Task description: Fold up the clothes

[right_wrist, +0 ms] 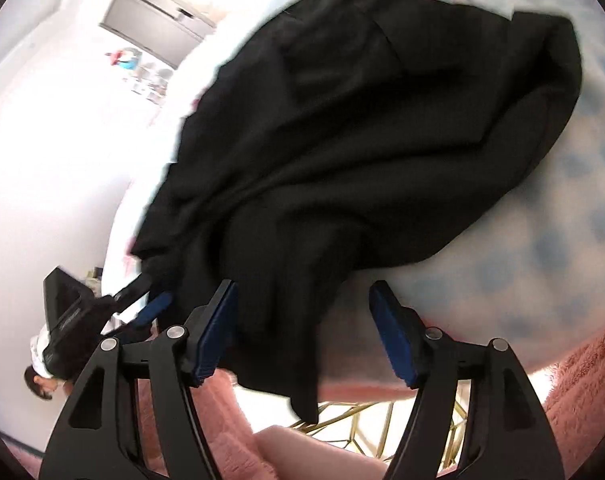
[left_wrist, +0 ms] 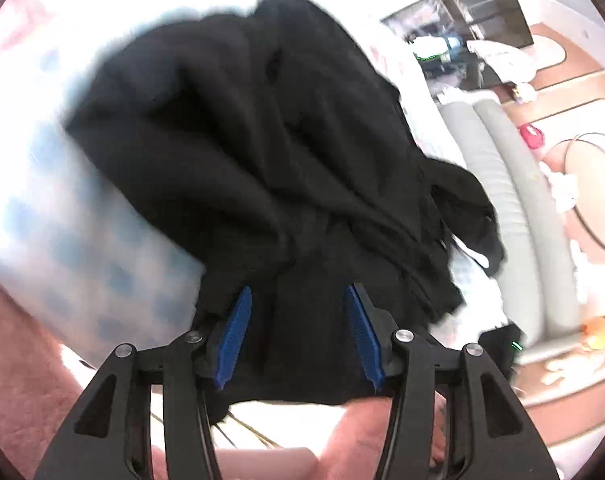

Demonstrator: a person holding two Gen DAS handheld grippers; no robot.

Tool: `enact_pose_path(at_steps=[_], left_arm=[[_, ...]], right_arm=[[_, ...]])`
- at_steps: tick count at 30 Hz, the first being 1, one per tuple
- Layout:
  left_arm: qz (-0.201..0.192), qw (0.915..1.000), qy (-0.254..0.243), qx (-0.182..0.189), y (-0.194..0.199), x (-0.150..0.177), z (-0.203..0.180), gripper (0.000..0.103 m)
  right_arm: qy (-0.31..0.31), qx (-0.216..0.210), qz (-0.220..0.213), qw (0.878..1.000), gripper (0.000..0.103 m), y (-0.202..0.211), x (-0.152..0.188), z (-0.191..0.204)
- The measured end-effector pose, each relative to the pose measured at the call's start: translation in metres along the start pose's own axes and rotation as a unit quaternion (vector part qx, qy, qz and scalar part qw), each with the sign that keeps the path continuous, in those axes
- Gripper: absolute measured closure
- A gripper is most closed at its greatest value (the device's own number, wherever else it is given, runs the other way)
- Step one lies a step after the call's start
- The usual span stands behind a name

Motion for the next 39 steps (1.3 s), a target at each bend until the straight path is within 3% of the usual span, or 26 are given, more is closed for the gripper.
enact_pose_path(at_steps=[1, 2, 5, 8, 10, 14, 17, 19, 21, 23, 25, 28, 30, 31, 32, 33, 34, 36, 39], left_arm=[[0.011, 0.9998, 0.003, 0.013, -0.005, 0.004, -0.001, 0.052], [0.02, 0.9995, 0.004, 0.022, -0.009, 0.007, -0.001, 0.052], [-0.032, 0.9993, -0.001, -0.02, 0.004, -0.002, 0.005, 0.054], [-0.08, 0.996, -0.009, -0.04, 0.025, -0.01, 0.007, 0.054], [-0.096, 0.9936, -0.014, -0.057, 0.033, -0.011, 0.008, 0.054], [-0.122, 0.9858, -0.034, -0.111, 0.044, -0.01, 0.008, 0.054], [-0.153, 0.9772, -0.057, -0.136, 0.058, -0.009, 0.003, 0.053], [-0.125, 0.9834, -0.057, -0.118, 0.048, -0.014, 0.007, 0.045], [-0.06, 0.9934, -0.028, -0.093, 0.023, -0.008, 0.023, 0.044], [0.009, 0.9973, 0.01, -0.072, -0.004, 0.002, 0.034, 0.049], [0.017, 0.9994, 0.001, -0.029, -0.004, 0.002, 0.017, 0.059], [0.004, 0.9988, -0.049, 0.004, 0.002, -0.004, -0.007, 0.059], [0.01, 0.9978, -0.063, -0.014, -0.004, -0.009, -0.004, 0.059], [0.017, 0.9975, -0.06, -0.032, -0.01, -0.011, 0.003, 0.067], [0.023, 0.997, -0.056, -0.048, -0.014, -0.012, 0.01, 0.083], [0.02, 0.9971, -0.055, -0.048, -0.011, -0.013, 0.009, 0.084], [0.003, 0.9958, -0.079, -0.047, 0.0, -0.015, -0.003, 0.091], [-0.019, 0.9917, -0.12, -0.042, 0.016, -0.021, -0.025, 0.093], [-0.048, 0.9845, -0.167, -0.022, 0.014, -0.087, -0.076, 0.092]], right_arm=[[-0.005, -0.01, 0.008, 1.0, 0.054, -0.003, 0.002, 0.001], [0.005, -0.025, 0.02, 0.999, 0.06, -0.006, 0.005, 0.008], [0.063, -0.063, 0.036, 0.995, 0.061, -0.007, 0.016, 0.044], [0.069, -0.076, 0.002, 0.995, 0.062, 0.006, 0.009, 0.053], [0.049, -0.076, -0.007, 0.996, 0.062, 0.005, 0.001, 0.045], [0.015, -0.011, 0.021, 1.0, 0.062, -0.018, 0.002, 0.019], [0.013, -0.037, -0.008, 0.999, 0.062, -0.008, -0.006, 0.026], [0.025, -0.048, -0.031, 0.998, 0.062, 0.0, -0.015, 0.034], [0.024, -0.048, -0.025, 0.998, 0.06, -0.01, -0.019, 0.03], [0.014, -0.042, -0.016, 0.999, 0.06, -0.022, -0.019, 0.025], [-0.003, -0.041, -0.007, 0.999, 0.066, -0.025, -0.014, 0.027], [0.057, -0.039, -0.055, 0.996, 0.066, 0.002, -0.014, 0.052], [0.069, -0.027, -0.056, 0.996, 0.061, -0.003, -0.021, 0.052], [0.056, -0.02, -0.043, 0.997, 0.056, -0.007, -0.028, 0.04], [0.039, -0.009, -0.021, 0.999, 0.057, -0.018, -0.028, 0.026], [0.031, -0.01, -0.014, 0.999, 0.073, -0.017, -0.025, 0.022], [0.024, -0.011, -0.007, 1.0, 0.082, -0.016, -0.022, 0.018], [0.031, -0.023, -0.015, 0.999, 0.087, -0.004, -0.024, 0.024], [0.068, -0.068, -0.052, 0.994, 0.087, 0.028, -0.066, 0.06]])
Point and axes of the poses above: each gripper's, at about its wrist camera, not at the fingertips, and y roughly against the way its jaws point, z to its left, x to its underside, the point moved 9 cm from there along -y, roughly the way its jaws point, and after that the axes turned 1 degree about x, right-handed, at the moved point
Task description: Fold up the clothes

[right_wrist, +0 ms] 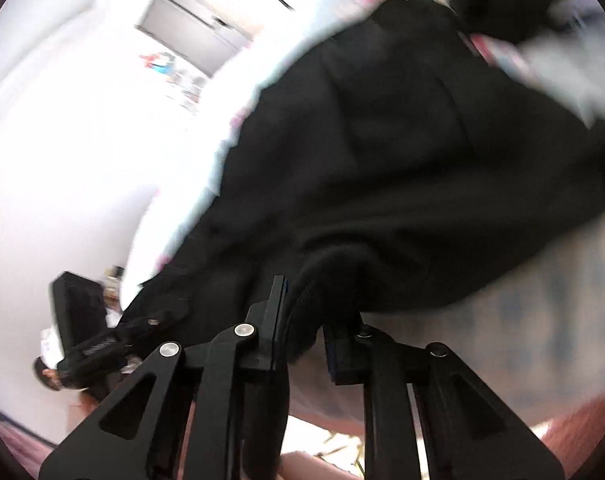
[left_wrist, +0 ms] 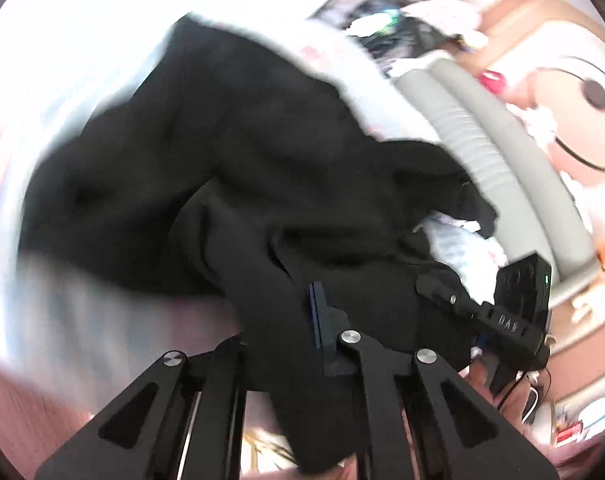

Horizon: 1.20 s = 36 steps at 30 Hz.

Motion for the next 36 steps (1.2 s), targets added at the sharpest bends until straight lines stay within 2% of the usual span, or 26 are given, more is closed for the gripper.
enact_pose_path(at_steps=[2, 3, 4, 5, 7, 8, 9, 10, 11, 12, 13, 15, 17, 20, 23, 24, 25, 27, 29, 30, 31, 32, 33, 34, 36], left_arm=[[-0.021, 0.9993, -0.027, 0.012, -0.006, -0.053, -0.016, 0.082], [-0.023, 0.9992, -0.02, 0.024, -0.018, -0.083, -0.017, 0.072], [-0.025, 0.999, -0.013, 0.035, -0.03, -0.113, -0.017, 0.046], [-0.028, 0.9987, -0.004, 0.042, -0.041, -0.142, -0.016, 0.037], [-0.037, 0.9986, 0.038, 0.005, -0.05, -0.18, 0.001, 0.04], [-0.043, 0.9976, 0.054, -0.007, -0.052, -0.198, 0.007, 0.04], [-0.059, 0.9975, 0.038, 0.013, -0.049, -0.206, 0.001, 0.038], [-0.06, 0.998, 0.017, -0.003, -0.052, -0.204, 0.005, 0.033], [-0.061, 0.9979, -0.005, -0.018, -0.054, -0.203, 0.009, 0.028], [-0.063, 0.9971, -0.026, -0.034, -0.057, -0.201, 0.013, 0.027], [-0.06, 0.996, -0.044, -0.05, -0.062, -0.198, 0.019, 0.027], [-0.01, 0.9946, -0.042, -0.095, -0.091, -0.178, 0.051, 0.027], [0.035, 0.9892, -0.041, -0.136, -0.117, -0.158, 0.081, 0.027], [0.033, 0.9861, -0.045, -0.157, -0.124, -0.141, 0.103, 0.027], [0.01, 0.9871, -0.043, -0.154, -0.118, -0.149, 0.103, 0.027], [-0.002, 0.9878, -0.038, -0.151, -0.115, -0.156, 0.1, 0.028], [-0.036, 0.989, -0.033, -0.14, -0.101, -0.163, 0.087, 0.032], [-0.11, 0.9865, -0.026, -0.118, -0.062, -0.172, 0.064, 0.031], [-0.16, 0.9824, 0.004, -0.096, -0.019, -0.163, 0.058, 0.023], [-0.179, 0.98, 0.018, -0.085, 0.001, -0.157, 0.056, 0.023], [-0.163, 0.983, 0.027, -0.08, 0.009, -0.143, 0.06, 0.023], [-0.148, 0.9844, 0.029, -0.091, 0.011, -0.13, 0.066, 0.023], [-0.135, 0.9855, 0.031, -0.099, 0.015, -0.117, 0.072, 0.023], [-0.132, 0.9868, 0.031, -0.088, 0.021, -0.104, 0.074, 0.024], [-0.128, 0.9891, 0.034, -0.064, 0.035, -0.076, 0.078, 0.024]], right_arm=[[0.023, 0.003, -0.028, 0.999, 0.083, 0.004, -0.05, 0.013], [0.032, 0.004, -0.046, 0.998, 0.071, 0.001, -0.086, 0.018], [0.034, -0.009, -0.05, 0.998, 0.051, -0.01, -0.116, 0.02], [0.037, -0.021, -0.055, 0.998, 0.049, -0.02, -0.145, 0.022], [-0.001, 0.021, -0.046, 0.999, 0.053, -0.046, -0.181, 0.009], [-0.033, 0.026, -0.042, 0.998, 0.053, -0.048, -0.191, 0.005], [-0.048, -0.01, -0.048, 0.998, 0.051, -0.039, -0.199, 0.01], [-0.037, -0.04, -0.059, 0.997, 0.048, -0.031, -0.2, 0.019], [-0.02, -0.048, -0.07, 0.996, 0.046, -0.024, -0.197, 0.024], [-0.003, -0.041, -0.079, 0.996, 0.045, -0.019, -0.192, 0.024], [0.007, -0.023, -0.081, 0.996, 0.044, -0.026, -0.184, 0.025], [-0.009, -0.007, -0.085, 0.996, 0.044, -0.021, -0.167, 0.009], [-0.025, 0.008, -0.089, 0.996, 0.044, -0.016, -0.151, -0.007], [-0.02, 0.073, -0.116, 0.99, 0.044, 0.024, -0.118, -0.039], [-0.016, 0.109, -0.108, 0.988, 0.044, 0.04, -0.096, -0.057], [-0.012, 0.105, -0.1, 0.989, 0.044, 0.033, -0.095, -0.054], [-0.002, 0.112, -0.103, 0.988, 0.044, 0.031, -0.101, -0.058], [0.018, 0.125, -0.109, 0.986, 0.044, 0.025, -0.112, -0.066], [0.034, 0.134, -0.122, 0.983, 0.035, 0.018, -0.124, -0.082], [0.032, 0.172, -0.104, 0.979, 0.026, 0.002, -0.134, -0.099], [0.031, 0.21, -0.087, 0.973, 0.025, -0.014, -0.144, -0.116], [0.029, 0.247, -0.069, 0.966, 0.025, -0.029, -0.154, -0.133], [0.016, 0.265, -0.021, 0.964, 0.031, -0.047, -0.152, -0.149], [0.002, 0.282, 0.026, 0.959, 0.04, -0.063, -0.15, -0.165], [-0.022, 0.258, -0.003, 0.966, 0.041, -0.047, -0.144, -0.154]])
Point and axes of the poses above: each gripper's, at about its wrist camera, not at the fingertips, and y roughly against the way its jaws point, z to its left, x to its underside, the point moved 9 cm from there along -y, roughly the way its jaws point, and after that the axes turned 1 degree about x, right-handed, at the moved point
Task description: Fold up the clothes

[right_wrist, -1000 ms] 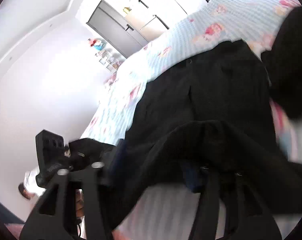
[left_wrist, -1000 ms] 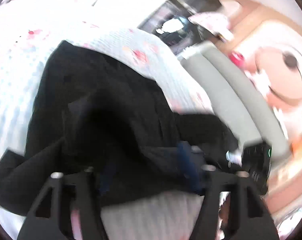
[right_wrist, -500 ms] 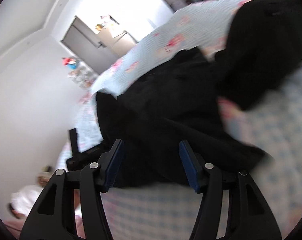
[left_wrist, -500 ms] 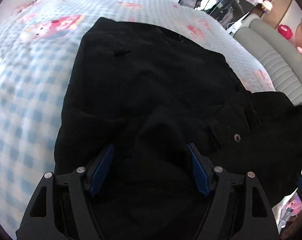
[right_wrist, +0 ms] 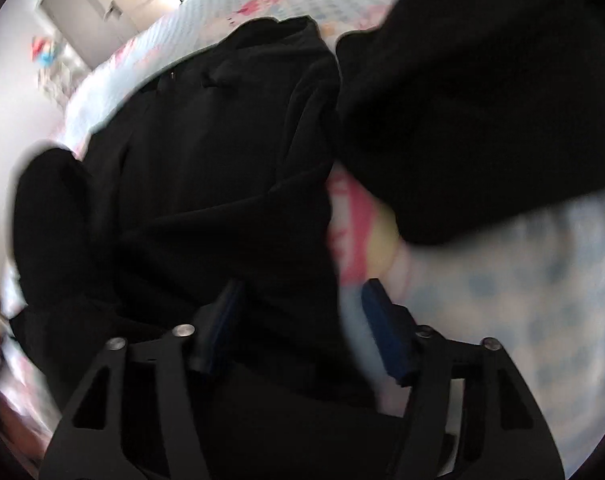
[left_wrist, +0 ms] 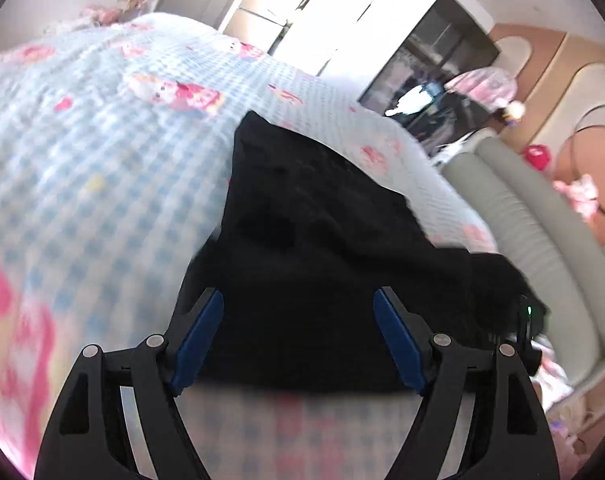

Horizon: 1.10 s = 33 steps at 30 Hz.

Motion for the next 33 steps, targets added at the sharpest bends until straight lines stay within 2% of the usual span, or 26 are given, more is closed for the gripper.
enact_pose_path(at_steps=[1, 2, 4, 5, 7, 8, 12, 14, 15, 17, 20, 21, 23, 25, 26, 28, 32, 33], left_arm=[[0.003, 0.9996, 0.019, 0.022, 0.008, 0.011, 0.004, 0.024], [0.003, 0.9988, 0.039, 0.029, 0.011, 0.019, 0.01, 0.024], [0.005, 0.9958, 0.081, 0.043, 0.007, 0.034, 0.023, 0.023], [0.019, 0.9942, 0.095, 0.047, -0.002, 0.04, 0.027, 0.023], [0.075, 0.9896, 0.116, 0.038, -0.033, 0.054, 0.029, 0.024], [0.086, 0.9874, 0.127, 0.037, -0.042, 0.057, 0.03, 0.025], [0.07, 0.9756, 0.189, 0.086, -0.062, 0.055, 0.019, 0.025], [0.049, 0.9709, 0.222, 0.075, -0.065, 0.05, 0.029, 0.025], [0.045, 0.9697, 0.23, 0.07, -0.065, 0.047, 0.033, 0.025], [0.045, 0.9707, 0.23, 0.054, -0.068, 0.041, 0.037, 0.029], [0.042, 0.9786, 0.198, 0.037, -0.063, 0.039, 0.034, 0.03], [0.042, 0.9796, 0.193, 0.038, -0.062, 0.041, 0.034, 0.03], [0.045, 0.9806, 0.184, 0.048, -0.064, 0.047, 0.03, 0.028], [0.046, 0.9808, 0.179, 0.061, -0.046, 0.051, 0.027, 0.027], [0.046, 0.9809, 0.177, 0.066, -0.043, 0.051, 0.026, 0.024], [0.047, 0.9815, 0.175, 0.063, -0.062, 0.04, 0.018, 0.024], [0.044, 0.9808, 0.184, 0.047, -0.061, 0.023, 0.022, 0.031], [0.04, 0.9787, 0.194, 0.055, -0.059, 0.022, 0.024, 0.031]], right_arm=[[-0.015, -0.013, -0.011, 1.0, 0.041, 0.01, 0.003, 0.001], [-0.022, -0.027, -0.043, 0.999, 0.039, 0.034, 0.009, 0.003], [-0.032, -0.051, -0.075, 0.995, 0.021, 0.069, 0.031, 0.005], [-0.038, -0.064, -0.091, 0.993, 0.019, 0.087, 0.042, 0.006], [-0.048, -0.089, -0.124, 0.987, 0.02, 0.123, 0.063, 0.009], [-0.057, -0.097, -0.121, 0.986, 0.02, 0.131, 0.075, 0.01], [-0.141, -0.147, -0.175, 0.963, 0.021, 0.155, 0.106, 0.006], [-0.153, -0.123, -0.152, 0.969, 0.022, 0.144, 0.114, 0.01], [-0.154, -0.112, -0.141, 0.972, 0.025, 0.138, 0.114, 0.015], [-0.144, -0.089, -0.143, 0.975, 0.028, 0.14, 0.115, 0.016], [-0.148, -0.012, -0.195, 0.969, 0.03, 0.169, 0.119, 0.002], [-0.133, -0.003, -0.213, 0.968, 0.029, 0.18, 0.122, 0.004], [-0.09, -0.007, -0.195, 0.977, 0.026, 0.178, 0.128, 0.018], [-0.056, -0.037, -0.134, 0.989, 0.026, 0.154, 0.141, 0.036], [-0.046, -0.063, -0.081, 0.994, 0.026, 0.13, 0.15, 0.045], [-0.048, -0.093, -0.033, 0.994, 0.032, 0.098, 0.157, 0.049], [-0.087, -0.082, -0.031, 0.992, 0.032, 0.065, 0.119, 0.022], [-0.099, -0.095, -0.041, 0.99, 0.031, 0.066, 0.106, 0.017]])
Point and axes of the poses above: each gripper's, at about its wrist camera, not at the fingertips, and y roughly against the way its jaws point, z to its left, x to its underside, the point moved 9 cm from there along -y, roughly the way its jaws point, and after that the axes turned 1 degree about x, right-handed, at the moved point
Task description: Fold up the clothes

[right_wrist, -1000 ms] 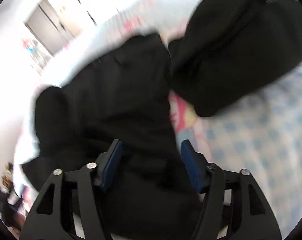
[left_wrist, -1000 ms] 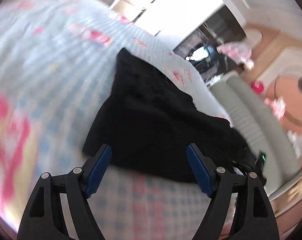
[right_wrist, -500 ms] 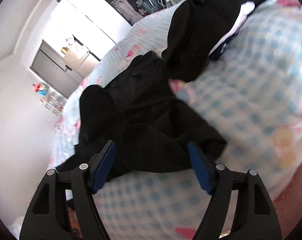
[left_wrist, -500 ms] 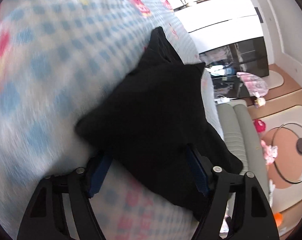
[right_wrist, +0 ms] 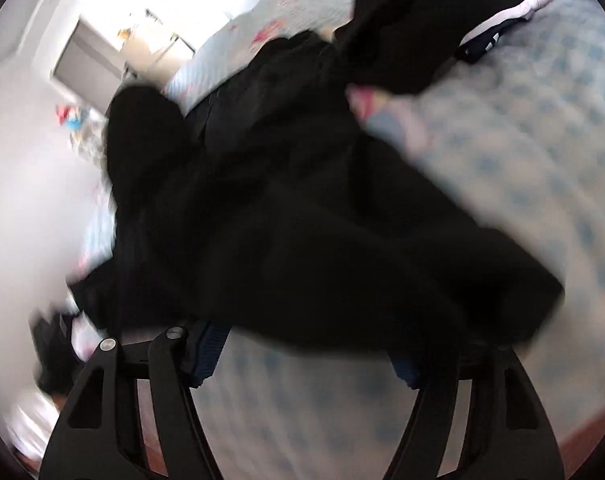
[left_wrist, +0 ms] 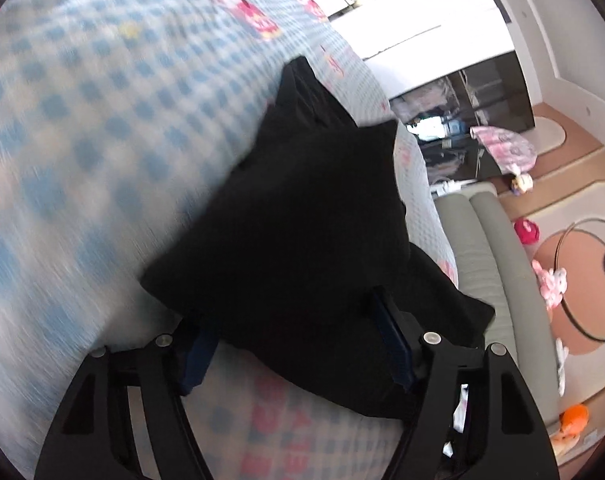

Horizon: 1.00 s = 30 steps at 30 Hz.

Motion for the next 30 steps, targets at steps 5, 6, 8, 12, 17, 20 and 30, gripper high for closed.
enact_pose_path(at_steps=[5, 6, 8, 12, 17, 20, 30], left_arm=[[0.004, 0.9992, 0.031, 0.025, -0.009, 0.009, 0.011, 0.022], [0.012, 0.9996, 0.022, 0.013, -0.015, 0.011, 0.01, 0.022], [0.011, 0.9998, 0.018, 0.005, -0.026, 0.007, 0.007, 0.021], [-0.01, 0.9995, 0.029, -0.009, -0.038, -0.006, 0.003, 0.033], [-0.036, 0.9987, -0.033, -0.012, -0.017, -0.007, -0.023, 0.061], [-0.019, 0.9993, -0.02, 0.024, -0.024, -0.005, -0.019, 0.028], [0.01, 0.9988, -0.042, -0.024, -0.047, 0.004, -0.013, 0.061]], right_arm=[[-0.021, -0.025, -0.035, 0.999, 0.026, -0.005, -0.035, -0.003], [-0.018, -0.023, -0.04, 0.999, 0.019, -0.012, -0.036, -0.003], [-0.01, -0.013, -0.038, 0.999, 0.007, -0.027, -0.036, -0.002], [0.012, 0.013, -0.026, 1.0, 0.0, -0.047, -0.039, 0.004], [-0.055, -0.033, -0.025, 0.998, 0.031, -0.014, -0.048, 0.003], [-0.07, -0.077, -0.002, 0.995, 0.026, -0.011, -0.046, 0.0], [-0.049, -0.028, 0.0, 0.998, 0.031, -0.024, -0.04, -0.005]])
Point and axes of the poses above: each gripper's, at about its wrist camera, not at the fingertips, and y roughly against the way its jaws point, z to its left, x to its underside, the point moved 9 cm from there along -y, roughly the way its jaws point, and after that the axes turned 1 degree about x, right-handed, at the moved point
